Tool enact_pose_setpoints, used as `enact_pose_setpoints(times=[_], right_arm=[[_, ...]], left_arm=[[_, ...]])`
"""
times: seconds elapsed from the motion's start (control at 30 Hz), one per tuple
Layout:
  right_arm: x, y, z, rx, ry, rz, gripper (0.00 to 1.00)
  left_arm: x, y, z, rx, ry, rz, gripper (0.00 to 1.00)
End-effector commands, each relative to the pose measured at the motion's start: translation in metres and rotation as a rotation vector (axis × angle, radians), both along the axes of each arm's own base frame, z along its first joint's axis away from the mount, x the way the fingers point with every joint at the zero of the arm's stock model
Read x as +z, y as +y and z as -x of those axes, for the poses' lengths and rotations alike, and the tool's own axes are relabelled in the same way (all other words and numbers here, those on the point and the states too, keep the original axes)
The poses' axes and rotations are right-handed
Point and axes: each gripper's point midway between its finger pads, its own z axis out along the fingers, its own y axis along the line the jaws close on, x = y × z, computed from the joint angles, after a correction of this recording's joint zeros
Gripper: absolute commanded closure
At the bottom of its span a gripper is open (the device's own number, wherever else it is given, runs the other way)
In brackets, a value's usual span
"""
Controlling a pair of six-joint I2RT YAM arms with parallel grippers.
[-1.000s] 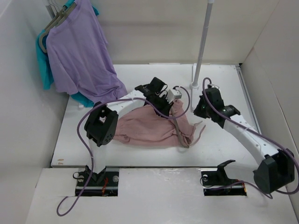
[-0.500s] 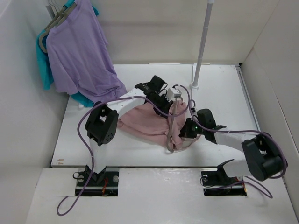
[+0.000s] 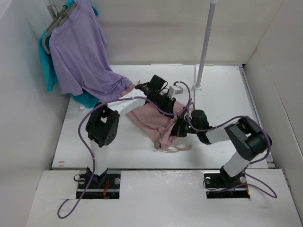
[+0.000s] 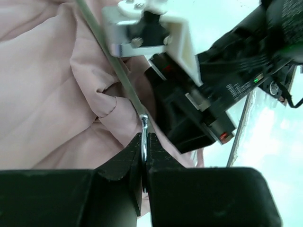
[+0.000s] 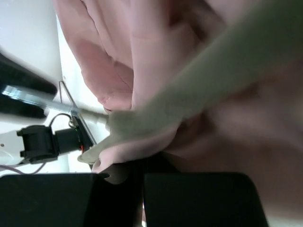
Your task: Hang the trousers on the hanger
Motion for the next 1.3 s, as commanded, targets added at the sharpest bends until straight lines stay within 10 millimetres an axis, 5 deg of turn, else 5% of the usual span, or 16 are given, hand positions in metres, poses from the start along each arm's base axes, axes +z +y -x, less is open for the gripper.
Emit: enact_pose_setpoints(times=[0.0,0.3,0.43,0.57,0.67,0.87,1.0,1.13,1.27], right_arm=[[0.031,0.026,-0.042,-0.071,-0.138,-0.089,1.00],[-0.016,-0.003,-0.060,-0.286,-0.040,0.082,1.00],[-0.005,-0.025,-0.060,-0.375,-0.067,0.116,1.00],[0.072,-0.033,-0.061,-0.453,-0.265,-0.011,0.98],[0.095,-0.029,-0.066,-0.438,-0.327,-0.038,0.98],[0.069,-0.024,-0.066,-0.406,-0.252,0.016,0.98],[0.046,-0.035,-0.043,-0.411,-0.185,0.122,0.98],[0.056,-0.051,-0.023,-0.442,-0.204,0.183,0.98],[0.087,-0.060,-0.009,-0.459,-0.274,0.167,0.98]], left_arm=[[0.007,-0.015,0.042,-0.088,0.185,0.092,1.00],[0.014,-0.017,0.055,-0.104,0.268,0.137,1.00],[0.023,-0.016,0.061,-0.099,0.359,0.195,1.00],[0.033,-0.013,0.048,-0.043,0.390,0.240,1.00],[0.028,-0.012,0.037,0.014,0.371,0.216,1.00],[0.004,-0.010,0.025,0.098,0.346,0.147,1.00],[-0.006,-0.006,0.016,0.156,0.306,0.087,1.00],[-0.010,-0.001,0.005,0.210,0.252,0.043,1.00],[-0.012,0.002,-0.001,0.245,0.225,0.017,1.00]])
